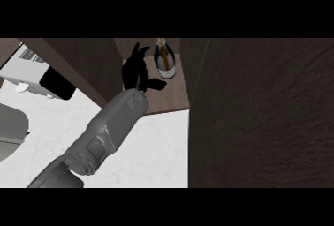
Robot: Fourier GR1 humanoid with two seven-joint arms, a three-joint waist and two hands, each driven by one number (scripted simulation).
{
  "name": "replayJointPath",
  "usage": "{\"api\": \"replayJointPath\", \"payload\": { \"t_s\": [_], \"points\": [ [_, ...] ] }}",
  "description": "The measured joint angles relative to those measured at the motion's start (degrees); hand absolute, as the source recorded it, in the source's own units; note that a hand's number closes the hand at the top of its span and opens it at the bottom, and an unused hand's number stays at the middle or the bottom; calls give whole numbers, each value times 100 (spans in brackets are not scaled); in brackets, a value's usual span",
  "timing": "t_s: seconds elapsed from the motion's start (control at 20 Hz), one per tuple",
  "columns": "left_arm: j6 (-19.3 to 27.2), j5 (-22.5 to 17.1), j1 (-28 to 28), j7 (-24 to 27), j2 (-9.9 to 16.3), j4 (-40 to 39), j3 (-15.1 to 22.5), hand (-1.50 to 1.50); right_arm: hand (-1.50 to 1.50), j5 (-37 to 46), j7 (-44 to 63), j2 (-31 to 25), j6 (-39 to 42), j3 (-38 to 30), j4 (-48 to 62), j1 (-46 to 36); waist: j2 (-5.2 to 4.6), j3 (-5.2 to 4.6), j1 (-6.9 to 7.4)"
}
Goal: Pick up the wine, place it into the cabinet and close the cabinet
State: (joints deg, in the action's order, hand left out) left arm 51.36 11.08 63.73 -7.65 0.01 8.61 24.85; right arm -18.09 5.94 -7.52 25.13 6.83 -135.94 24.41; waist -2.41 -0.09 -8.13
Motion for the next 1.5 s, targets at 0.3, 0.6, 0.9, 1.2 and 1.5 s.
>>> {"api": "replayJointPath", "payload": {
  "t_s": [0.3, 0.6, 0.9, 1.2, 1.5],
  "points": [
    [12, -206, -78, 256, -1, 141, -189, -150, -150, -47, -26, -12, 55, 31, 0, 118, 10, -6, 23],
    [-45, -639, -295, 943, -1, 635, -530, -150, -150, -90, 15, -27, 11, 69, -22, 125, 32, -13, 90],
    [22, -1122, -493, 1622, 0, 1100, -746, -150, -150, -117, 59, -28, -55, 121, -27, 120, 85, -10, 192],
    [52, -1776, -736, 2270, 1, 1636, -893, -150, -150, -122, 122, -8, -181, 223, -52, 164, 133, -8, 293],
    [-126, -2525, -1085, 2915, 1, 2237, -987, -150, -150, -113, 84, -5, -242, 350, -93, 370, 183, -5, 417]
  ]
}}
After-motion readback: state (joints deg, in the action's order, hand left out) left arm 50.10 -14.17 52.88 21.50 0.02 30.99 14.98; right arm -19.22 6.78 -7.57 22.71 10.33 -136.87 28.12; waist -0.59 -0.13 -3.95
